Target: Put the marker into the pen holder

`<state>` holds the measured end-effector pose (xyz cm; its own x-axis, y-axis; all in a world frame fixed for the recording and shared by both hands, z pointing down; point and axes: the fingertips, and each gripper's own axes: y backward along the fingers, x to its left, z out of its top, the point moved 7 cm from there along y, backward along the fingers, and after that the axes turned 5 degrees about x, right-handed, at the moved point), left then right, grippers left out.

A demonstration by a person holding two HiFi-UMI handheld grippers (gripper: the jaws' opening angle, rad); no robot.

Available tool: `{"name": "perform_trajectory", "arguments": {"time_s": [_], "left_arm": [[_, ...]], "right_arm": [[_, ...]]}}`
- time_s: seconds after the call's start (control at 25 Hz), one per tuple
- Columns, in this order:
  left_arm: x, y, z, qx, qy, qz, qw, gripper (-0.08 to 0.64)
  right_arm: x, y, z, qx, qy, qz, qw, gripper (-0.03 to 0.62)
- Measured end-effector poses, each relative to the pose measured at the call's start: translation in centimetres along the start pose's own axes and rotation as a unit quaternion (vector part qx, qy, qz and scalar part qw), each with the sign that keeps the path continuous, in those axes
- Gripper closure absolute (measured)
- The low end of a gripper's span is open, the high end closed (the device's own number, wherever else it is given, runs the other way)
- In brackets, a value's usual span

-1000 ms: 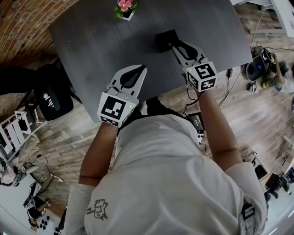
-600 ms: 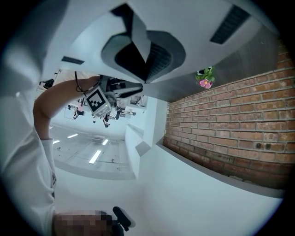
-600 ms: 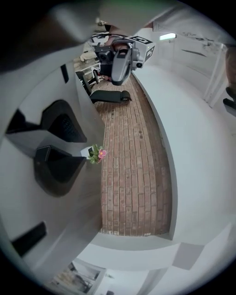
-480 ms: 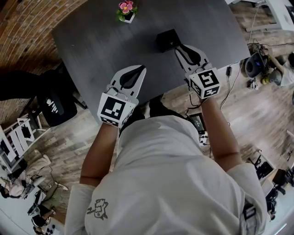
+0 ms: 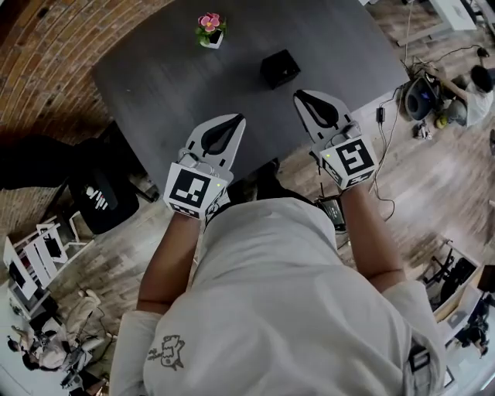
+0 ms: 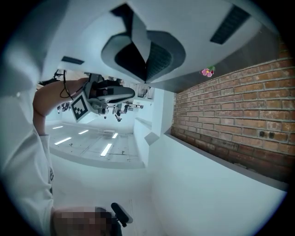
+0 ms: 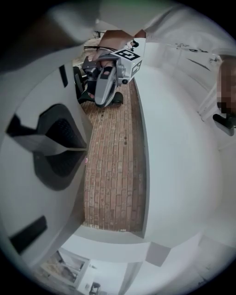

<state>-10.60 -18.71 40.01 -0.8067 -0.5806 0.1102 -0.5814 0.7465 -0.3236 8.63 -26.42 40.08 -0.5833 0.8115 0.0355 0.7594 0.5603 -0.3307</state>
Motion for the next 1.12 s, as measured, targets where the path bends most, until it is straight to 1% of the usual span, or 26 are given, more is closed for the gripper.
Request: {"name": "perform_trajectory", "arguments": {"time_s": [0.2,0.36,0.48,0.8,1.0,1.12], "left_arm": [[-0.7,2.2,0.7,-0.014,-0.02,-0.03,0.9993,0.549],[-1.5,4.3,0.6,-0.02,-0.029,-0.051,0.9981,0.549],[-1.8,6.2,0.3,-0.023,-0.035,-0.061,0.9973,0.549],[-2.3,11.3,-0.2,-0.033,-0.055,-0.075,0.9951,0.549],[-3.0,13.1,0.1,-0.043,-0.043,-0.085,0.9945,0.549],[-3.7,13.4,0.4,-0.047,-0.043,-0.08,0.9948,0.549]], "right_arm": [[2.9,2.6,1.3,-0.011,0.014,-0.031,0.999,0.586],[5.7,4.5,1.8,-0.018,0.006,-0.049,0.999,0.586],[8.2,6.0,2.5,-0.024,0.011,-0.058,0.998,0.586],[13.9,9.3,2.9,-0.04,0.0,-0.086,0.995,0.586],[15.9,10.7,3.2,-0.043,0.002,-0.088,0.995,0.586],[16.3,11.6,3.5,-0.047,0.008,-0.086,0.995,0.586]]}}
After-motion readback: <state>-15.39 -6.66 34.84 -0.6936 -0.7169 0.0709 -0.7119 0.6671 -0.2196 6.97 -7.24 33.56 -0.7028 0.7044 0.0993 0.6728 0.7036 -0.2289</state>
